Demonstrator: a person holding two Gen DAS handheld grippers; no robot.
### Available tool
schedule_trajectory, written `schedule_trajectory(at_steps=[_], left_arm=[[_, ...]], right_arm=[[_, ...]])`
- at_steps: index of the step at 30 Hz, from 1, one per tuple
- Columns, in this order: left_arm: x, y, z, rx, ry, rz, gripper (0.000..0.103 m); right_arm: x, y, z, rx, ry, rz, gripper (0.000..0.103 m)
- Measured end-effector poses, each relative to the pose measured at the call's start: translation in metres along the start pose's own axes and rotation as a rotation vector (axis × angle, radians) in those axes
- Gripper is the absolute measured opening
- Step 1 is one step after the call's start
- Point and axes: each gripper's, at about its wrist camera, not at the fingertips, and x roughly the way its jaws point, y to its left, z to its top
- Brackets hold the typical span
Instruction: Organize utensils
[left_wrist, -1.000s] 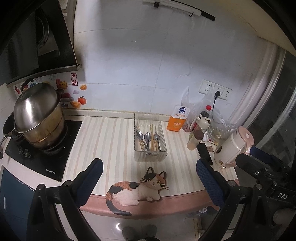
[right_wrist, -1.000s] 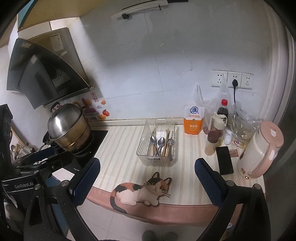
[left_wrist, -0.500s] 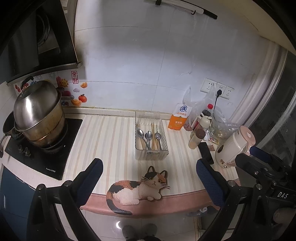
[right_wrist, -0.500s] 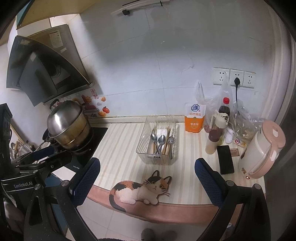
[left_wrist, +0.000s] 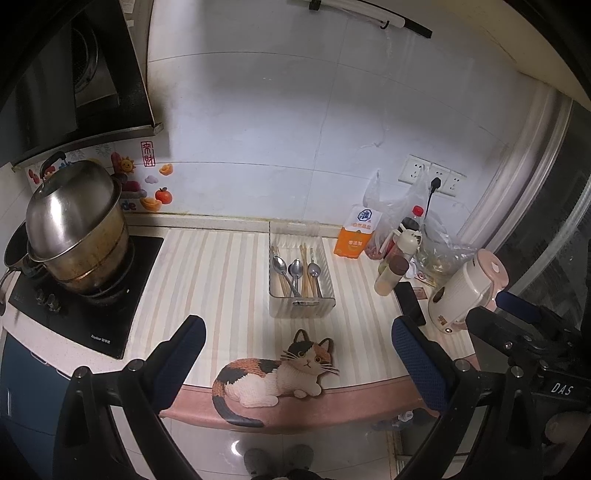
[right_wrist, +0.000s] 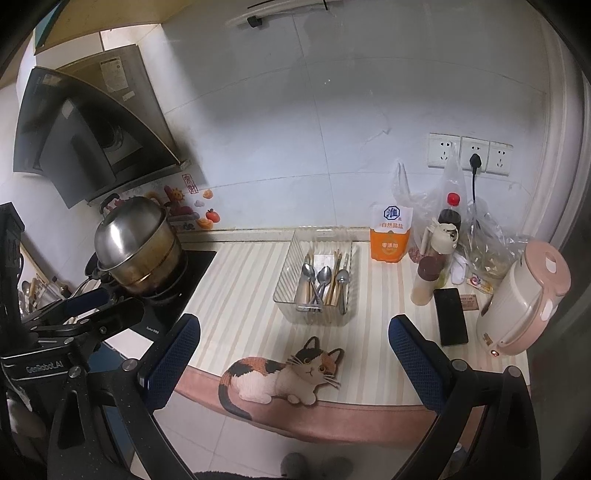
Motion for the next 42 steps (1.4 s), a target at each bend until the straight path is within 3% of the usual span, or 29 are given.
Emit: schedule_trajectory(at_steps=[42], left_arm=[[-0.0042, -0.0055, -0.0023, 0.000, -0.003, 0.000, 0.103]], right_arm=[[-0.0058, -0.0041, 0.0006, -0.029, 0.007, 0.020, 0.103]])
